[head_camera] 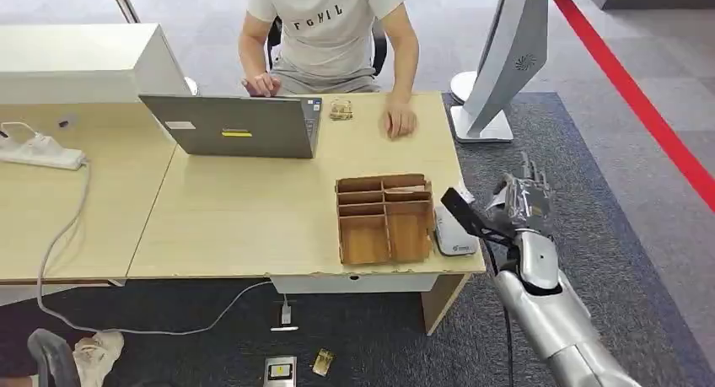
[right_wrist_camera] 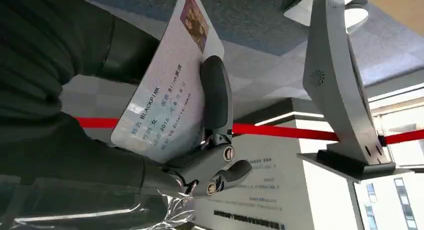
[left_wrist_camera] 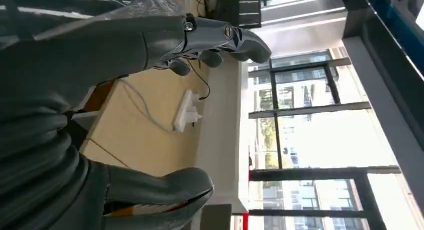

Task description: Pass the card to the sensor for recognition and then transmit it.

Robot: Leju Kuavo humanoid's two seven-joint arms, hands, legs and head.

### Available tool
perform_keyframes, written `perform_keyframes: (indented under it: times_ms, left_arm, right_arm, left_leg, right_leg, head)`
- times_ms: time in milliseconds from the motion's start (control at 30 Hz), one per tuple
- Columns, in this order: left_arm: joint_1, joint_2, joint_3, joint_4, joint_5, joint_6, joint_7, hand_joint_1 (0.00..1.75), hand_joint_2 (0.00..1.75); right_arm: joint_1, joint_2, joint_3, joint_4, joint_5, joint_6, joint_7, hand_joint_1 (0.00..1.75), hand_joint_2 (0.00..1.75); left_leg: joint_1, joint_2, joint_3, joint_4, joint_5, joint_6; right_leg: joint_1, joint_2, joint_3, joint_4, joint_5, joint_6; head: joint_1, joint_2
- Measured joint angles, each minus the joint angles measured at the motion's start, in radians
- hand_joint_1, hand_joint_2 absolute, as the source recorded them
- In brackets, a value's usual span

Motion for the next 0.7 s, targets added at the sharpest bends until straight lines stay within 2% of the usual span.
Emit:
perform_keyframes:
  times_ms: [267, 700]
  left_arm:
    - [-0.012, 0.015, 0.007, -0.018, 0.044, 0.000, 0.000, 0.00, 1.75]
    - [-0.010, 0.026, 0.010, -0.022, 0.022, 0.000, 0.000, 0.00, 1.75]
  right_arm:
    - [0.070, 0.005, -0.006, -0.017, -0.003, 0.000, -0.050, 1.75, 1.75]
    - [0.078, 0.044, 0.000, 0.052, -0.007, -0.015, -0.097, 1.75, 1.75]
  left_leg:
    - [0.000, 0.000, 0.000, 0.000, 0.000, 0.000]
    - [-0.001, 0.000, 0.000, 0.000, 0.000, 0.000]
  right_leg:
    - [0.000, 0.000, 0.000, 0.000, 0.000, 0.000]
    - [0.000, 0.000, 0.000, 0.000, 0.000, 0.000]
  head:
    - [0.000, 0.000]
    - [0.000, 0.000]
